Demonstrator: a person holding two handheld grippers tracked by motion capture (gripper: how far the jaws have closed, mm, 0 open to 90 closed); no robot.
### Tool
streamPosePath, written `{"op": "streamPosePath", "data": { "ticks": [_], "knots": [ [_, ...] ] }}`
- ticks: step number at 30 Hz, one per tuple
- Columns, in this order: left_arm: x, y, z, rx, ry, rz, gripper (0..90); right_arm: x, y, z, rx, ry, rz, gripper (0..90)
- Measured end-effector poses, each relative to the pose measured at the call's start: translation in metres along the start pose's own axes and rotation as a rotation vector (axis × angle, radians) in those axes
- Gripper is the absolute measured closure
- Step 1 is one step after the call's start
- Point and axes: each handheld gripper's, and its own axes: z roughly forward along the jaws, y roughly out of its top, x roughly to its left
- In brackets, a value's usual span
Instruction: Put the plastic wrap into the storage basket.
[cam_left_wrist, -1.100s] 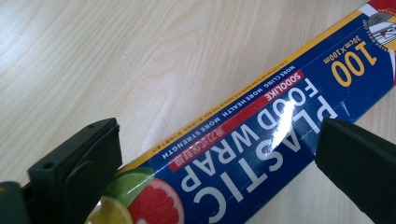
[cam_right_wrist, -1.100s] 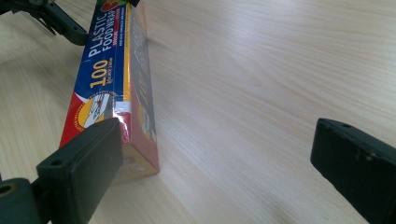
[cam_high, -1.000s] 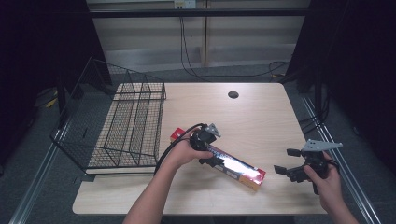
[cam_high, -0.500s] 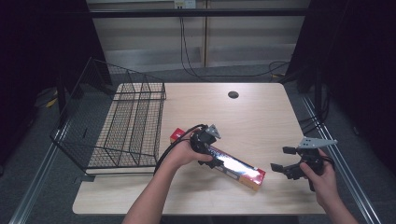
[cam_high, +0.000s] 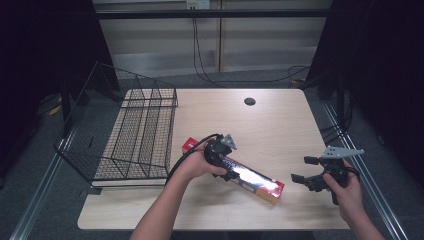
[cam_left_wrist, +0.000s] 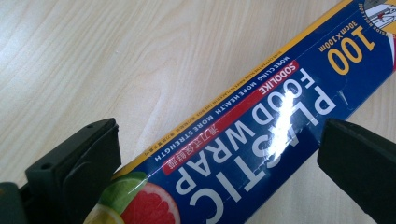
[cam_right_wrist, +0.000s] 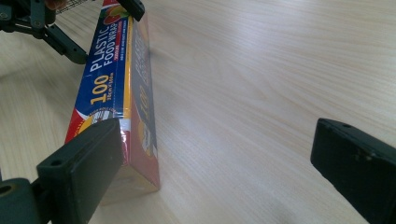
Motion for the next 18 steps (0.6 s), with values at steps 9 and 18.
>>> {"op": "streamPosePath", "data": {
  "ticks": [9,18],
  "knots": [
    [-0.006,0.000,-0.002,0.039,0.023,0.006,0.0,0.002,0.000,0.001,0.002,0.000,-0.006,2.3],
    [-0.015,-0.001,-0.008,0.070,0.052,0.007,3.1,0.003,0.000,0.001,0.006,-0.004,0.002,2.3]
  ]
}}
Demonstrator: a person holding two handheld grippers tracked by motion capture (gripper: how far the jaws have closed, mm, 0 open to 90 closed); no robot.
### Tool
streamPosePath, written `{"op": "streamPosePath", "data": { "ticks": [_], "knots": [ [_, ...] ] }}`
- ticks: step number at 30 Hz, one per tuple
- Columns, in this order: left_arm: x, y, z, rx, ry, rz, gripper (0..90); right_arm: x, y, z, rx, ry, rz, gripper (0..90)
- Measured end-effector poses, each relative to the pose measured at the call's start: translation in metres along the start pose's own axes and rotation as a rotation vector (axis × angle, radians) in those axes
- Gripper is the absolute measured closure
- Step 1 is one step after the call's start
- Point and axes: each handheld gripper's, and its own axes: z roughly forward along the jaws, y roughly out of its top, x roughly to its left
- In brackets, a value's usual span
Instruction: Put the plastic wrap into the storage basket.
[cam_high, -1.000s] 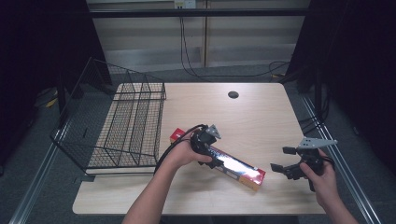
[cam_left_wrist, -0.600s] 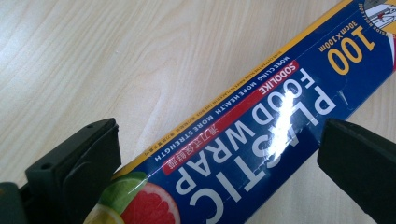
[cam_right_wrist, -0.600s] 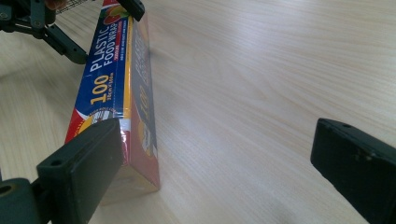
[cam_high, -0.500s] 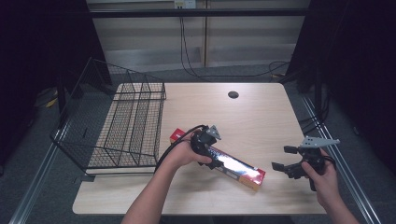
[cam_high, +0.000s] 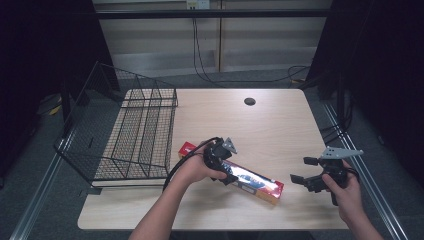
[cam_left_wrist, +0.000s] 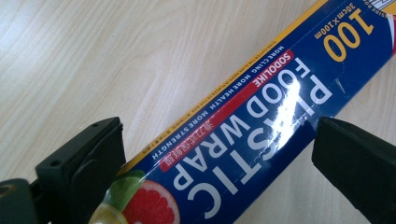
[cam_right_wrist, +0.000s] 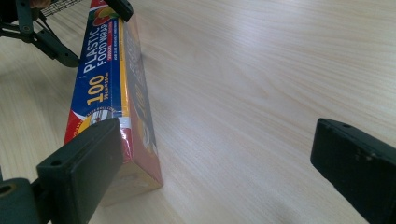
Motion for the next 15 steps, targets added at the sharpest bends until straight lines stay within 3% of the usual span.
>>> {"op": "streamPosePath", "data": {
  "ticks": [7,8,11,12,15],
  "knots": [
    [-0.004,0.002,-0.008,0.051,0.002,-0.049,10.4,0.000,-0.001,-0.002,-0.006,-0.009,0.011,2.3],
    [-0.005,0.001,-0.009,0.041,-0.004,-0.078,12.1,0.000,-0.001,-0.002,-0.005,-0.009,0.011,2.3],
    [-0.007,-0.001,-0.013,0.059,0.003,-0.061,15.5,-0.001,-0.002,-0.003,-0.011,0.002,0.016,2.3],
    [-0.009,-0.002,-0.013,0.042,0.001,-0.091,16.9,0.000,-0.002,-0.003,-0.013,0.002,0.014,2.3],
    [-0.008,-0.004,-0.017,0.062,-0.004,-0.069,18.8,0.000,-0.002,-0.004,-0.017,-0.004,0.021,2.3]
  ]
}}
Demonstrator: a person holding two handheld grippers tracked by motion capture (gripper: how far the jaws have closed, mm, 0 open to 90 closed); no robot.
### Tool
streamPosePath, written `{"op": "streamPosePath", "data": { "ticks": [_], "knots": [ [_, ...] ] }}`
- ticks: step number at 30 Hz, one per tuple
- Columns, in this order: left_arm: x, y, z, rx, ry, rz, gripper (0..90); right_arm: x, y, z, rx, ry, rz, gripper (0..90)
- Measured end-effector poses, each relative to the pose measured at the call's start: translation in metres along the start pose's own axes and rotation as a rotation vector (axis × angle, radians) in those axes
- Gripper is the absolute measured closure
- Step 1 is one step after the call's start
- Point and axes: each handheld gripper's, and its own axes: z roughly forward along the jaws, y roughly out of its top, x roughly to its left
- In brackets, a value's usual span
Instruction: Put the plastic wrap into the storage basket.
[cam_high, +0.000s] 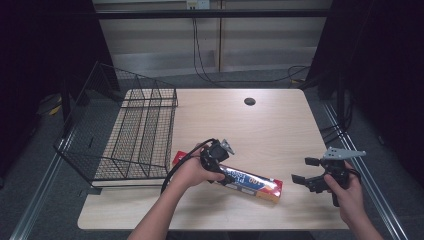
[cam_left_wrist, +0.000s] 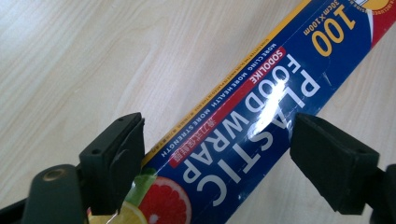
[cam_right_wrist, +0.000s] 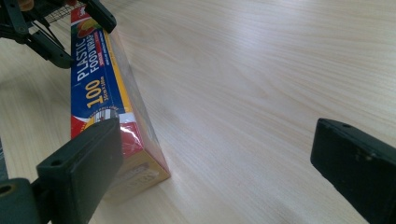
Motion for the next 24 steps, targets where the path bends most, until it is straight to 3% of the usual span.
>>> {"op": "streamPosePath", "data": {
  "ticks": [2,3,4,6,7,11,14,16,18,19,21,22,24],
  "knots": [
    [0.000,-0.003,0.001,-0.030,-0.006,-0.008,18.7,0.000,0.000,0.000,-0.006,0.008,0.004,2.3],
    [0.001,-0.004,0.001,-0.027,-0.010,0.015,18.6,0.000,0.000,0.000,-0.005,0.011,0.002,2.3],
    [0.000,-0.004,0.002,-0.039,-0.010,-0.002,18.4,0.000,0.001,0.000,-0.007,0.011,-0.004,2.3],
    [-0.001,-0.004,0.006,-0.037,-0.024,0.006,15.6,0.000,0.000,0.000,-0.003,0.011,0.000,2.3],
    [-0.001,-0.003,0.010,-0.012,-0.022,0.027,12.5,0.000,0.000,0.001,0.000,0.012,0.003,2.3],
    [-0.002,-0.001,0.017,-0.011,-0.057,0.012,6.1,0.000,0.000,0.000,-0.002,0.010,0.007,2.3],
    [-0.001,-0.001,0.018,0.002,-0.061,0.064,6.6,-0.002,-0.001,0.000,-0.002,0.009,0.011,2.3],
    [-0.005,-0.002,0.021,0.023,-0.013,0.123,9.3,-0.002,-0.001,0.000,-0.005,0.011,0.012,2.3],
    [-0.006,0.000,0.023,0.082,-0.009,0.174,12.0,-0.003,-0.001,0.000,-0.002,0.011,0.012,2.3],
    [-0.007,0.001,0.023,0.097,-0.007,0.136,13.3,-0.003,-0.001,0.000,-0.004,0.010,0.016,2.3],
    [-0.006,0.004,0.021,0.130,0.007,0.099,16.4,-0.003,-0.001,0.000,-0.007,0.011,0.014,2.3],
    [-0.005,0.005,0.021,0.113,0.015,0.039,19.7,-0.003,-0.001,0.000,-0.006,0.010,0.018,2.3],
    [-0.003,0.004,0.020,0.119,0.031,0.022,25.2,-0.003,-0.001,0.000,-0.007,0.005,0.021,2.3]
  ]
}}
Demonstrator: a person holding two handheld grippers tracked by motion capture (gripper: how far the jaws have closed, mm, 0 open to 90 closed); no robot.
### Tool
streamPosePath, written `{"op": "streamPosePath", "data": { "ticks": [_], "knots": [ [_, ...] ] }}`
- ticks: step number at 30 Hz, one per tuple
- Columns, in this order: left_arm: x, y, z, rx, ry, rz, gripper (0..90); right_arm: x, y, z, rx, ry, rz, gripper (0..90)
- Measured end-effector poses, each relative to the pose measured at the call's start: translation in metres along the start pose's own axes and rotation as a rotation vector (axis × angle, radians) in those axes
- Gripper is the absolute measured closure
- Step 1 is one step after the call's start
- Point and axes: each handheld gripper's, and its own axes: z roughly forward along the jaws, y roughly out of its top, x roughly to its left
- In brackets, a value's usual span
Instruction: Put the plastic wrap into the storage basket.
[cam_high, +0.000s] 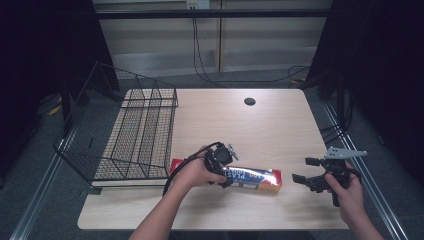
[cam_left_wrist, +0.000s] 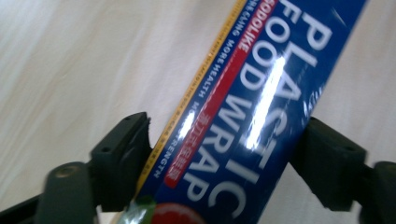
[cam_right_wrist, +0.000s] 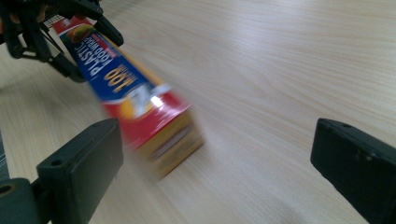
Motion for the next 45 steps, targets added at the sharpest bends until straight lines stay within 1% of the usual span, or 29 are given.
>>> {"op": "streamPosePath", "data": {
  "ticks": [1,3,4,5,6,8,9,11,12,13,14,15,17,20,22,23,24,25,26,28,29,30,32,33,34,35,38,40,45],
  "knots": [
    [0.006,0.000,-0.003,0.023,0.010,-0.027,28.4,0.000,0.000,0.000,-0.001,0.000,-0.001,2.3],
    [0.007,0.000,-0.006,0.040,-0.008,-0.100,33.1,0.000,0.000,-0.001,-0.002,0.006,-0.001,2.3],
    [0.009,0.001,-0.007,0.059,-0.011,-0.093,34.2,0.000,0.000,-0.001,-0.003,0.005,-0.003,2.3],
    [0.007,0.002,-0.006,0.058,0.000,-0.113,34.7,0.000,0.001,-0.001,-0.004,0.007,-0.004,2.3],
    [0.007,0.004,-0.006,0.076,-0.005,-0.125,35.1,0.000,0.001,-0.001,-0.006,0.004,-0.001,2.3],
    [0.009,0.008,-0.006,0.090,-0.004,-0.099,35.2,-0.001,0.001,0.000,-0.006,0.007,0.000,2.3],
    [0.008,0.008,-0.005,0.082,0.000,-0.115,35.2,-0.001,0.001,0.000,-0.007,0.008,-0.001,2.3],
    [0.010,0.010,-0.004,0.078,0.008,-0.100,35.3,0.000,0.002,0.000,-0.008,0.010,-0.005,2.3],
    [0.009,0.011,-0.004,0.078,0.005,-0.123,35.5,0.000,0.002,0.000,-0.008,0.012,-0.004,2.3],
    [0.010,0.012,-0.004,0.086,0.009,-0.106,35.7,0.000,0.002,0.001,-0.007,0.011,-0.004,2.3],
    [0.008,0.013,-0.003,0.090,0.002,-0.127,36.1,0.000,0.002,0.001,-0.007,0.010,-0.003,2.3],
    [0.009,0.015,-0.003,0.086,0.009,-0.135,36.5,0.000,0.002,0.001,-0.007,0.011,-0.002,2.3],
    [0.009,0.018,-0.003,0.108,0.009,-0.153,37.2,0.000,0.002,0.001,-0.009,0.011,-0.001,2.3],
    [0.013,0.022,-0.004,0.117,-0.018,-0.203,38.6,-0.001,0.002,0.001,-0.011,0.012,0.001,2.3],
    [0.014,0.024,-0.005,0.115,-0.029,-0.243,39.4,-0.001,0.002,0.000,-0.016,0.017,0.000,2.3],
    [0.014,0.026,-0.006,0.115,-0.032,-0.254,39.5,-0.001,0.002,0.000,-0.015,0.016,0.004,2.3],
    [0.016,0.028,-0.008,0.128,-0.034,-0.252,39.7,-0.001,0.002,0.000,-0.018,0.016,0.005,2.3],
    [0.015,0.030,-0.010,0.125,-0.026,-0.264,39.9,-0.001,0.002,0.000,-0.017,0.018,0.005,2.3],
    [0.017,0.032,-0.013,0.124,-0.022,-0.250,40.1,-0.001,0.002,0.000,-0.017,0.018,0.005,2.3],
    [0.019,0.035,-0.018,0.122,-0.028,-0.281,40.4,-0.001,0.002,0.000,-0.019,0.022,0.003,2.3],
    [0.021,0.036,-0.020,0.115,-0.032,-0.276,40.6,-0.001,0.002,0.000,-0.021,0.020,0.004,2.3],
    [0.022,0.037,-0.023,0.127,-0.037,-0.289,40.7,0.000,0.002,0.000,-0.022,0.020,0.007,2.3],
    [0.024,0.039,-0.028,0.142,-0.032,-0.289,40.9,0.000,0.002,-0.001,-0.022,0.021,0.007,2.3],
    [0.023,0.040,-0.030,0.133,-0.027,-0.302,41.1,-0.001,0.002,-0.001,-0.024,0.017,0.007,2.3],
    [0.025,0.041,-0.032,0.141,-0.027,-0.292,41.2,-0.001,0.002,-0.001,-0.024,0.022,0.006,2.3],
    [0.026,0.042,-0.035,0.132,-0.037,-0.313,41.3,-0.001,0.002,-0.001,-0.025,0.024,0.008,2.3],
    [0.030,0.044,-0.044,0.116,-0.048,-0.320,41.5,-0.001,0.003,-0.002,-0.028,0.026,0.007,2.3],
    [0.030,0.045,-0.050,0.112,-0.047,-0.340,41.6,-0.001,0.003,-0.002,-0.030,0.026,0.010,2.3],
    [0.035,0.047,-0.062,0.103,-0.043,-0.360,41.9,-0.001,0.003,-0.003,-0.035,0.026,0.013,2.3]
  ]
}}
